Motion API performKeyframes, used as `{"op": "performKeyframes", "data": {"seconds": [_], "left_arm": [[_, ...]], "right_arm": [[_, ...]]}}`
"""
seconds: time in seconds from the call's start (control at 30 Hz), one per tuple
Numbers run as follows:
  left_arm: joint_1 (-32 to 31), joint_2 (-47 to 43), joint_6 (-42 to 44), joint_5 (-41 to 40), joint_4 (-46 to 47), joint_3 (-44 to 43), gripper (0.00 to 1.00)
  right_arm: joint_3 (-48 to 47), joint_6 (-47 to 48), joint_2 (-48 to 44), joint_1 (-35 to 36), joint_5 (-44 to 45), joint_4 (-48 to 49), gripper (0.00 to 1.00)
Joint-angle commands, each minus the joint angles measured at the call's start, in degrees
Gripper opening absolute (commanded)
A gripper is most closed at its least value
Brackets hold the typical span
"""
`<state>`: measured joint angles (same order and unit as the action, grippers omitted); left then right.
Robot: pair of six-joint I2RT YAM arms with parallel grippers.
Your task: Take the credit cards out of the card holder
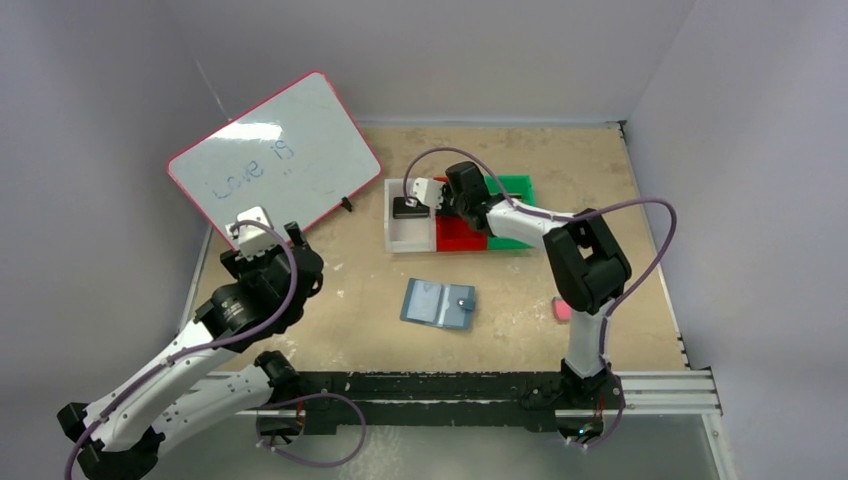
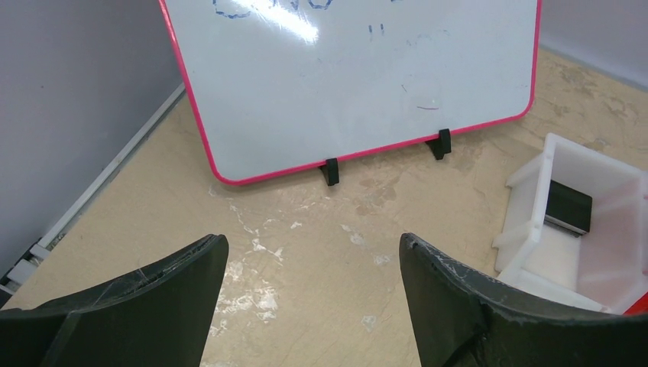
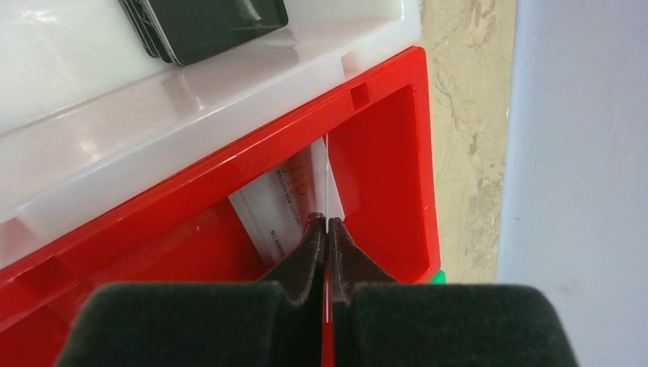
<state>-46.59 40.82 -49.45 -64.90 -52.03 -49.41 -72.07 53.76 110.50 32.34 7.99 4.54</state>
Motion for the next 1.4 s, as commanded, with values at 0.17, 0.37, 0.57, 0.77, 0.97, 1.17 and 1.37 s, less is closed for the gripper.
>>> {"op": "performKeyframes", "data": {"seconds": [0.17,0.37,0.57,0.77,0.97,1.17,1.37], "left_arm": [[0.02,-1.10,-1.78,-2.53,-0.44,-2.78,0.83],[0.01,-1.09,-1.96,-2.75,-0.83,-2.88,0.83],[0.01,-1.23,-2.10,-2.73,-0.97,-2.77,0.83],[0.06,-1.01,-2.05,-2.62,-0.88,-2.76,0.83],[0.06,-0.69,-1.96,-2.43,-0.89,-2.79,0.83],[0.03,-0.50,-1.96,-2.35,-0.88,-2.78,0.83],[0.03,-0.28,-1.80,-2.18,-0.75,-2.79,0.83]], "right_arm": [[-2.95,4.44,2.57,-0.76,1.67,3.52,0.06],[-2.46,5.24,3.15,-0.87,1.25,4.86,0.09],[-1.76,5.41,1.83,-1.26,-0.33,3.00,0.25],[-2.29,5.35,0.73,-1.65,-1.56,-0.47,0.34],[-2.70,4.49,-0.03,-1.93,-2.02,-2.23,0.40],[-2.63,3.73,-0.34,-2.06,-2.18,-1.55,0.50],[-2.59,2.61,-0.74,-2.10,-2.55,-1.32,0.51]]}}
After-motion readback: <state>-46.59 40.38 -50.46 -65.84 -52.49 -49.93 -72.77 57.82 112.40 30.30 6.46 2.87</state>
